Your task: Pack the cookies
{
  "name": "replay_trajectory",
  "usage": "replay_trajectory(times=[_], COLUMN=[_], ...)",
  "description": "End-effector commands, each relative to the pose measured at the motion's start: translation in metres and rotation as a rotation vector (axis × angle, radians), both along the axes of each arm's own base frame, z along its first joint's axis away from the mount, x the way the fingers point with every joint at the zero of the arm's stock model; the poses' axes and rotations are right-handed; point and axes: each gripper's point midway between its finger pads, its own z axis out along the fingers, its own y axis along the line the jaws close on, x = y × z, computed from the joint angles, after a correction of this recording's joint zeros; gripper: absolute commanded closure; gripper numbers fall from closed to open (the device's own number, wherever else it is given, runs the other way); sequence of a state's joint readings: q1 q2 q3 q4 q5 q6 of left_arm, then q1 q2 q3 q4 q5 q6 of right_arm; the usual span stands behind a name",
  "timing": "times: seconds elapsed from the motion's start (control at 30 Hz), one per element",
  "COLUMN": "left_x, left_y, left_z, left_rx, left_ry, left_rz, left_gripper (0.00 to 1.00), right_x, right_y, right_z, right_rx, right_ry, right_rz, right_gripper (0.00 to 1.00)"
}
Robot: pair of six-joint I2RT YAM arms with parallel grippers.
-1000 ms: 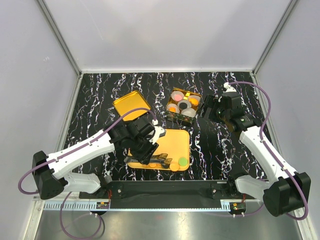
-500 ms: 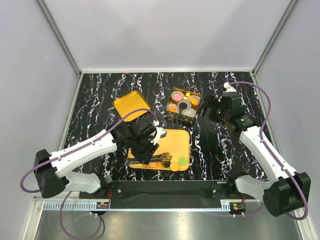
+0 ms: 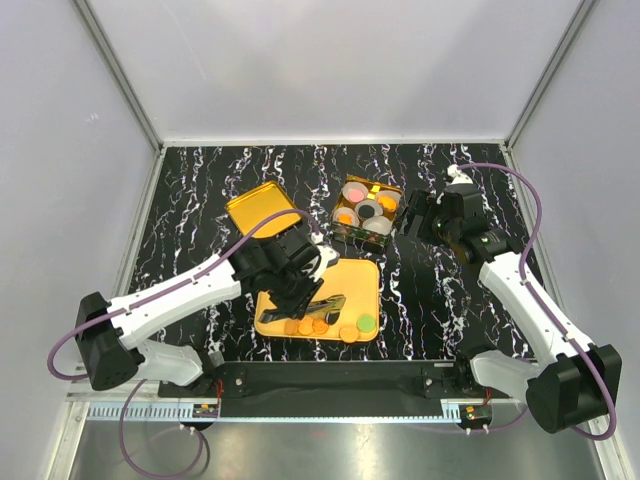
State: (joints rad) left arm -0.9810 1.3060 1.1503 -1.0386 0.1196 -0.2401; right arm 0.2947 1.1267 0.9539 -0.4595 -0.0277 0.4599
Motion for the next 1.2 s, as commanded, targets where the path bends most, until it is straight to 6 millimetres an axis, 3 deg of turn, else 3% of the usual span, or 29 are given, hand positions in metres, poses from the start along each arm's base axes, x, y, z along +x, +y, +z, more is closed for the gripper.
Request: replay_trajectory(times=[0.0,0.3,1.17], left_x=[0.020,0.028,0.003], left_y=[-0.014,-0.017,0.000], left_z=[0.018,0.024,0.003], left_rx=[-0.050,-0.056,-0.015], left_ry=[-0.082,-0.107,-0.016], left_rz=[0.028,0.039,0.003], left_gripper=[0.70,0.70,0.64], right_x=[0.002,0.002,0.002], right_y=[0.002,0.001,0.002], right_z=[0.012,0.012,0.014], right_rx=[0.011,0.009,0.012], right_ry=[-0.051,-0.049,-0.050], right_rz=[0.002,0.002,0.001], right_gripper=[0.00,0.00,0.00])
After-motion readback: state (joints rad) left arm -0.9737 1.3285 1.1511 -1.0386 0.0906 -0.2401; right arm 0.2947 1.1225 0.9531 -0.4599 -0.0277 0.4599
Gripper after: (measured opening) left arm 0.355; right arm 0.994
